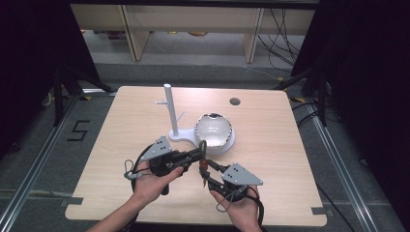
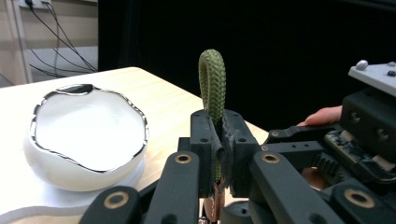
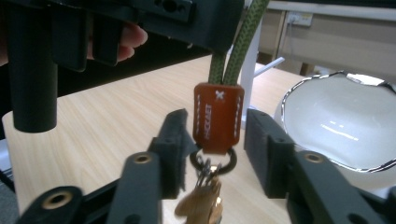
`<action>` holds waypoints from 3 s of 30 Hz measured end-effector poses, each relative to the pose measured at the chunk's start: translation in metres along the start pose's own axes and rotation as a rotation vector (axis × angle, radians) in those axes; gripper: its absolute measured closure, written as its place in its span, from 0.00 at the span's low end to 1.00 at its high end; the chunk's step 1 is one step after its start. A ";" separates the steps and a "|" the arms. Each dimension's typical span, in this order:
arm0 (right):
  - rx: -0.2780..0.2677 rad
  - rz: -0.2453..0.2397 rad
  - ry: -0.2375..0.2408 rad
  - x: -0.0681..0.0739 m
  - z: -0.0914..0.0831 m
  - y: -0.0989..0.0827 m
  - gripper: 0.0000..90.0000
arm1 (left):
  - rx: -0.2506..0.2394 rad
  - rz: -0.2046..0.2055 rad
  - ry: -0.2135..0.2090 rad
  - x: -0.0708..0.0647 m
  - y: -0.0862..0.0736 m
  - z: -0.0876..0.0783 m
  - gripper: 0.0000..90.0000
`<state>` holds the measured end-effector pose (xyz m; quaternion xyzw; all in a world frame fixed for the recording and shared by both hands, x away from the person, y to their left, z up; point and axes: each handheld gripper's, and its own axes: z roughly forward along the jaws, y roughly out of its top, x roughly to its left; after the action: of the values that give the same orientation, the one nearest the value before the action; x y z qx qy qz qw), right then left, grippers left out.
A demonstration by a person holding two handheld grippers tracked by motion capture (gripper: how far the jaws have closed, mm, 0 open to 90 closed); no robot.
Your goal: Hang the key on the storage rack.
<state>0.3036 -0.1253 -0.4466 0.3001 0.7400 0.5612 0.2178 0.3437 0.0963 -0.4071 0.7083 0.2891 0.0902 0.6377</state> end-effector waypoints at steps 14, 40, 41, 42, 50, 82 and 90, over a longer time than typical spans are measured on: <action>0.017 0.026 -0.013 -0.005 -0.005 -0.005 0.59 | -0.012 0.032 0.083 0.013 0.002 -0.014 0.93; 0.045 0.041 -0.068 -0.019 -0.022 -0.019 0.56 | -0.047 0.035 0.234 0.046 0.001 -0.049 0.93; 0.049 0.044 -0.072 -0.018 -0.022 -0.019 0.56 | -0.048 0.035 0.238 0.047 0.000 -0.050 0.93; 0.048 0.039 -0.071 -0.019 -0.023 -0.019 0.56 | -0.049 0.038 0.242 0.049 0.000 -0.050 0.93; 0.051 0.074 -0.076 -0.020 -0.027 -0.023 0.56 | -0.056 0.030 0.276 0.056 0.001 -0.055 0.93; 0.074 0.074 -0.111 -0.027 -0.040 -0.037 0.54 | -0.090 0.016 0.416 0.090 0.007 -0.066 0.93; 0.078 0.064 -0.113 -0.026 -0.038 -0.041 0.54 | -0.091 0.026 0.448 0.097 0.009 -0.063 0.93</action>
<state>0.2888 -0.1777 -0.4763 0.3631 0.7378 0.5208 0.2294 0.3946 0.2009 -0.4108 0.6447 0.4099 0.2665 0.5877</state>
